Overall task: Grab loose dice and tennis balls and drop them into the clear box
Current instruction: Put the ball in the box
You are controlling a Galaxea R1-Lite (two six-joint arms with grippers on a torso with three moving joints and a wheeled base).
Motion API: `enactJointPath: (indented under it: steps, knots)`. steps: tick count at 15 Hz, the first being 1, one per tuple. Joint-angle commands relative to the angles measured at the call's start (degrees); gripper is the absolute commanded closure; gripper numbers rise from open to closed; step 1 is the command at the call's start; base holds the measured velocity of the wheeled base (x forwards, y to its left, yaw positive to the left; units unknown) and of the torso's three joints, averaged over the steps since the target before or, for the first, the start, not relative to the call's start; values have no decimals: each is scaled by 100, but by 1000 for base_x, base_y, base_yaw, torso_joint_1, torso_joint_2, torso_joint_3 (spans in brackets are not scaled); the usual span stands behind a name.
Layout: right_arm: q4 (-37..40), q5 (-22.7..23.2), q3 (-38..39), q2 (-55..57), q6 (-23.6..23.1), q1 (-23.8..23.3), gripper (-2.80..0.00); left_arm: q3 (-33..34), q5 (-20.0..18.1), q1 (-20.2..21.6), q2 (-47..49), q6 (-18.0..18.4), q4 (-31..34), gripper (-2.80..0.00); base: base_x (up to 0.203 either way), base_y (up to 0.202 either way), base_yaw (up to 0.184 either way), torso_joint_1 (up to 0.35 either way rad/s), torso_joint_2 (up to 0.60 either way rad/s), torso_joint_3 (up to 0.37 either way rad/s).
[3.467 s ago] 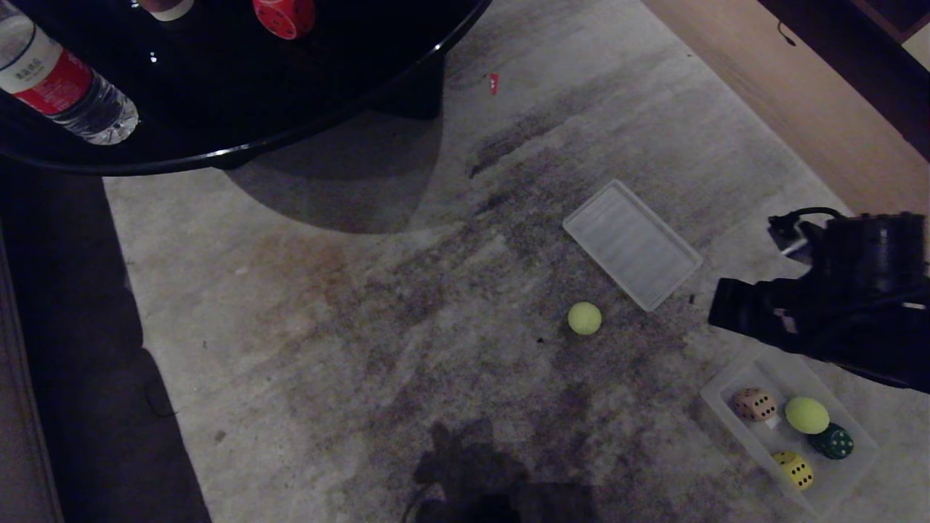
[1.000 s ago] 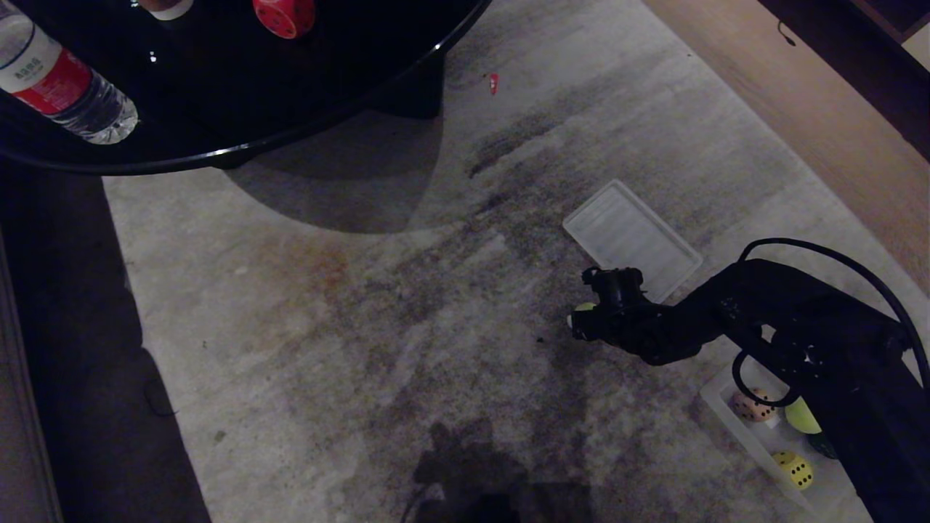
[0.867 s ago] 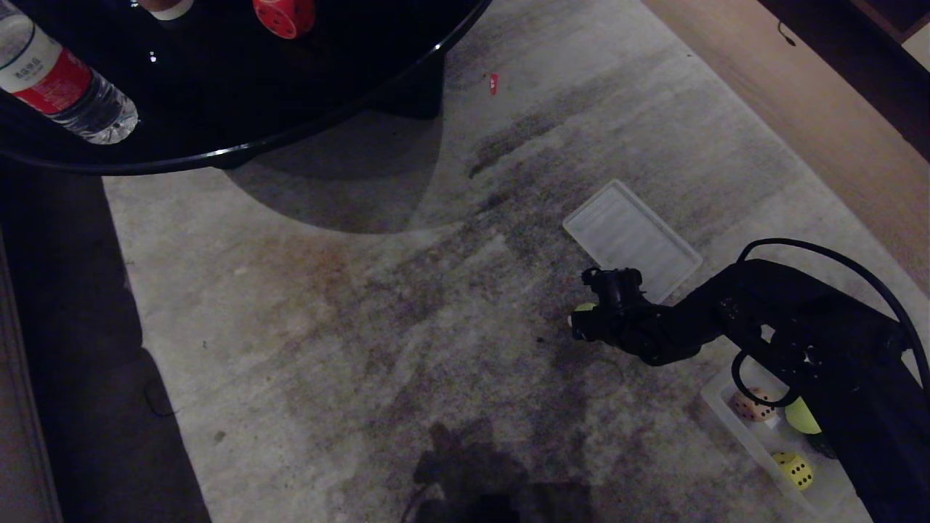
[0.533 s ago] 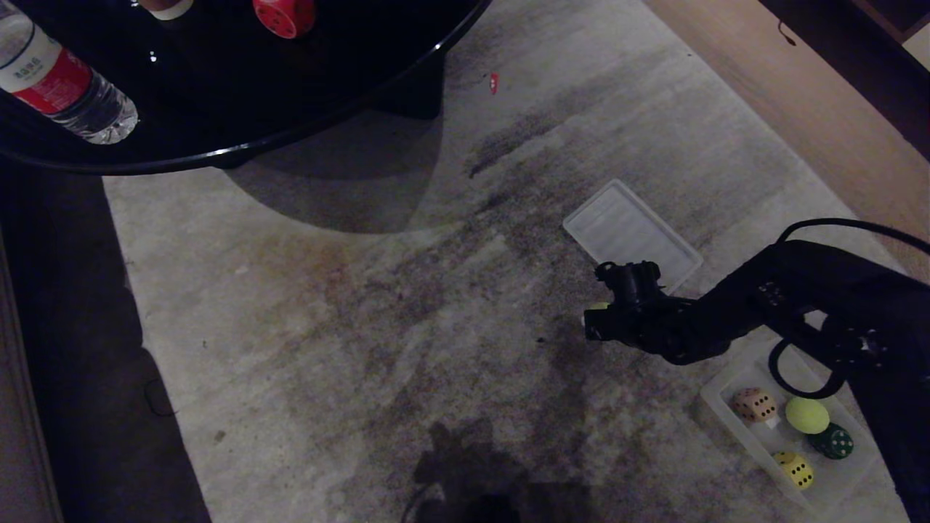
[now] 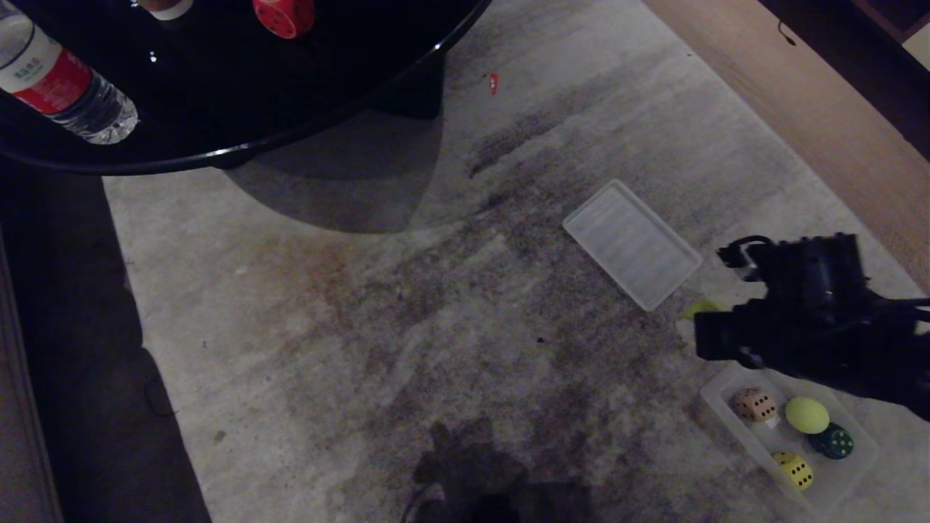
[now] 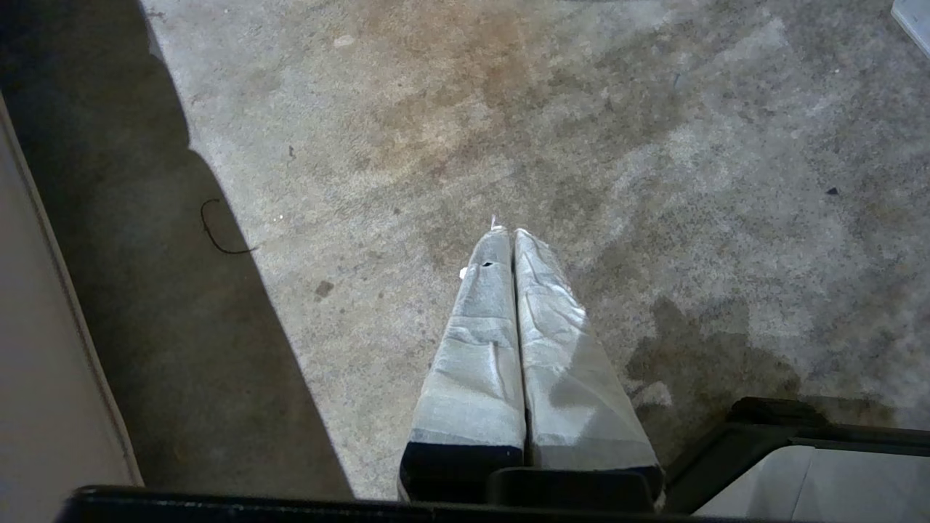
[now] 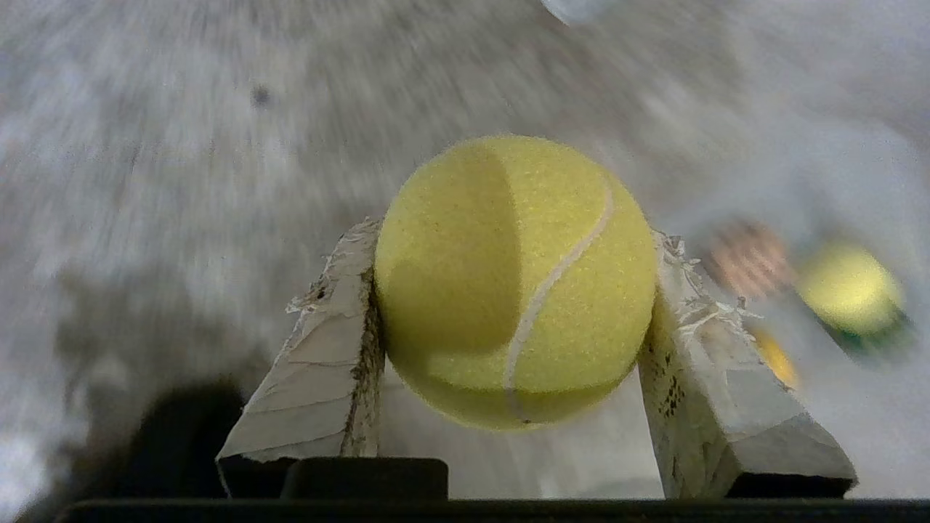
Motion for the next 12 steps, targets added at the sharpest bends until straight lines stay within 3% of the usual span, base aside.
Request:
enactJointPath:
  steps: [1, 3, 6, 9, 12]
  knots:
    - [340, -11, 1152, -2434, 1, -57, 0, 9, 3, -2, 8, 0, 0, 0, 0, 0, 0, 0, 0, 0]
    - [1009, 32, 1780, -3696, 4, -299, 0, 9, 3, -2, 8, -8, 0, 0, 0, 0, 0, 0, 0, 0]
    - [2266, 386, 2306, -5273, -65, -1108, 0, 9, 3, -2, 8, 0, 0, 0, 0, 0, 0, 0, 0, 0]
    - [2855, 934, 2788, -6657, -589, -1923, 0, 9, 3, -2, 8, -8, 0, 0, 0, 0, 0, 0, 0, 0]
    - [3630, 1293, 3031, -7608, -748, -2282, 0, 9, 3, -2, 8, -9, 0, 0, 0, 0, 0, 0, 0, 0]
